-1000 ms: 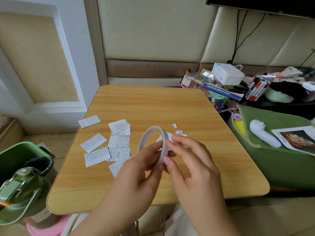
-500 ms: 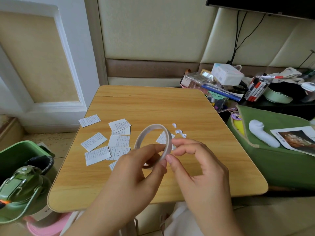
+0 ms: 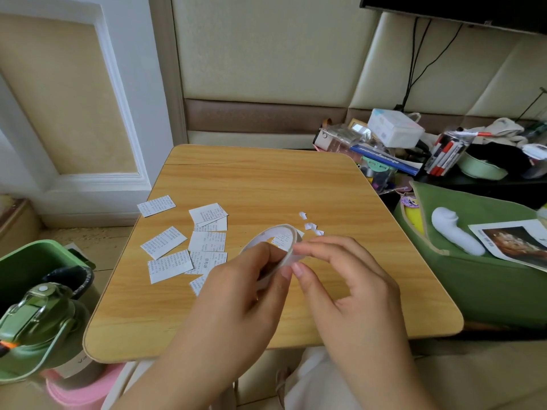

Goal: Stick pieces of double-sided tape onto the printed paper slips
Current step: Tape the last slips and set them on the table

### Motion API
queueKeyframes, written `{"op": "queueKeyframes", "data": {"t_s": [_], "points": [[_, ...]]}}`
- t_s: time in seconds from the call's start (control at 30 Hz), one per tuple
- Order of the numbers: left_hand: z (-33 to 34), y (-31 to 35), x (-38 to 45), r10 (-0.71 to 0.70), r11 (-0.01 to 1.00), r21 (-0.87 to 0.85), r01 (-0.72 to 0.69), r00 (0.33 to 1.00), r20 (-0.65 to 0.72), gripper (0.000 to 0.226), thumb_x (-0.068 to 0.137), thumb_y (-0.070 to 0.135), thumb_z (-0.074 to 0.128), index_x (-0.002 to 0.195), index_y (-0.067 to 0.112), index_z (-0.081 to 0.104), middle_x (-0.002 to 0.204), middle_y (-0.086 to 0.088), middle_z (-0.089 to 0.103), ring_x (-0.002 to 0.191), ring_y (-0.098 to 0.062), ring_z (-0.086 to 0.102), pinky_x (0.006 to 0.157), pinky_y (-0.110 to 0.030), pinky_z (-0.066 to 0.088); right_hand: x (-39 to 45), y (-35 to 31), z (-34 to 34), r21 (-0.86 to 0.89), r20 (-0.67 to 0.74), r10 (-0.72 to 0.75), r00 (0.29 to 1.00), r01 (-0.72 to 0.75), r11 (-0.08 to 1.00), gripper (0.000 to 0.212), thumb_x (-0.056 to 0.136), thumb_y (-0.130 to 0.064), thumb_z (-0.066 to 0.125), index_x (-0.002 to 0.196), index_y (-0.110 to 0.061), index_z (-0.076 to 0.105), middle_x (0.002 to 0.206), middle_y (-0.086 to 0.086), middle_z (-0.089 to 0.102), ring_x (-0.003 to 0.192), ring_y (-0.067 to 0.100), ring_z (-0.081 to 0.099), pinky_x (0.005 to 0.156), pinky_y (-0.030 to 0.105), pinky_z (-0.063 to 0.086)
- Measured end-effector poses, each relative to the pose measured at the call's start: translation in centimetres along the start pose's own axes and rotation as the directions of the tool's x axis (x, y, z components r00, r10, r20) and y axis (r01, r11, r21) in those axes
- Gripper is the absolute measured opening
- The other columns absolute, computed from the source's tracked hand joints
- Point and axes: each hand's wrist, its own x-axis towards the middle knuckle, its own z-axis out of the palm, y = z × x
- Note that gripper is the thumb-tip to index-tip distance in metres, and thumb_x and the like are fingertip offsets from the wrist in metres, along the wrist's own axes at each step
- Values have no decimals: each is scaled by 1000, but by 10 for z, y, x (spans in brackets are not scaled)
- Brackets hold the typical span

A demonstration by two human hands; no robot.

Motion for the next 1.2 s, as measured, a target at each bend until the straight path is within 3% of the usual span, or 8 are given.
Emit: {"op": "queueKeyframes", "data": {"t_s": [0.33, 0.57, 0.73, 0.93, 1.0, 1.07, 1.13, 1.2], "points": [[-3, 7, 2, -24, 1000, 4, 24, 999, -33, 18, 80, 29, 51, 66, 21, 59, 48, 6, 41, 46, -6, 37, 43, -10, 27, 5, -2, -5, 29, 8, -47, 999, 46, 998, 6, 81, -21, 68, 77, -18, 71, 85, -15, 57, 89, 4, 60, 81, 11, 42], [-5, 8, 1, -126, 985, -120, 126, 992, 10, 17, 69, 31, 53, 66, 15, 58, 41, 10, 32, 40, -7, 28, 41, -12, 23, -4, -1, -1, 39, 7, -131, 991, 131, 991, 10, 83, -18, 61, 78, -12, 67, 88, -10, 56, 88, 13, 57, 76, 34, 47], [-7, 4, 4, -205, 956, -189, 225, 971, 121, 21, 70, 37, 49, 68, 18, 58, 55, -8, 41, 51, -10, 33, 49, -21, 29, -2, 4, 0, 46, 25, -135, 990, 134, 990, 10, 86, -21, 59, 81, -16, 66, 91, -18, 52, 91, 5, 54, 79, 34, 45], [-5, -1, 8, -288, 887, -347, 306, 952, 103, 22, 77, 31, 48, 62, 21, 60, 51, 5, 37, 50, -11, 29, 47, -19, 23, 1, 8, -3, 175, 76, -129, 989, 114, 978, 11, 91, -30, 56, 84, -23, 60, 94, -16, 55, 98, 7, 54, 85, 31, 42], [-6, -7, 11, -355, 815, -463, 349, 932, 76, 17, 80, 30, 51, 71, 21, 63, 50, 9, 39, 50, -10, 32, 53, -25, 24, 2, 9, -9, 436, 125, 32, 992, -84, 896, 15, 88, -43, 60, 85, -29, 63, 96, -14, 59, 99, 12, 57, 89, 25, 42], [-4, -10, 14, -427, 743, -546, 388, 902, 60, 11, 87, 28, 60, 95, 20, 61, 51, 8, 41, 49, -9, 35, 56, -28, 24, 1, 10, -13, 651, 230, 234, 944, -329, 684, 31, 74, -56, 70, 90, -29, 71, 100, -14, 63, 101, 7, 58, 90, 19, 41], [0, -12, 12, -450, 685, -614, 393, 891, 67, 35, 81, 27, 64, 114, 25, 53, 51, 8, 42, 51, -10, 37, 61, -29, 26, -2, 13, -11, 755, 348, 381, 857, -497, 427, 50, 57, -59, 81, 94, -25, 75, 102, -11, 66, 97, 3, 57, 87, 20, 41], [4, -8, 9, -418, 675, -634, 378, 904, 93, 46, 74, 27, 57, 118, 40, 52, 54, 8, 45, 56, -11, 39, 66, -30, 28, -3, 14, -6, 782, 408, 418, 812, -547, 299, 60, 49, -56, 86, 96, -20, 76, 98, -7, 65, 89, 6, 55, 82, 27, 36]]}}
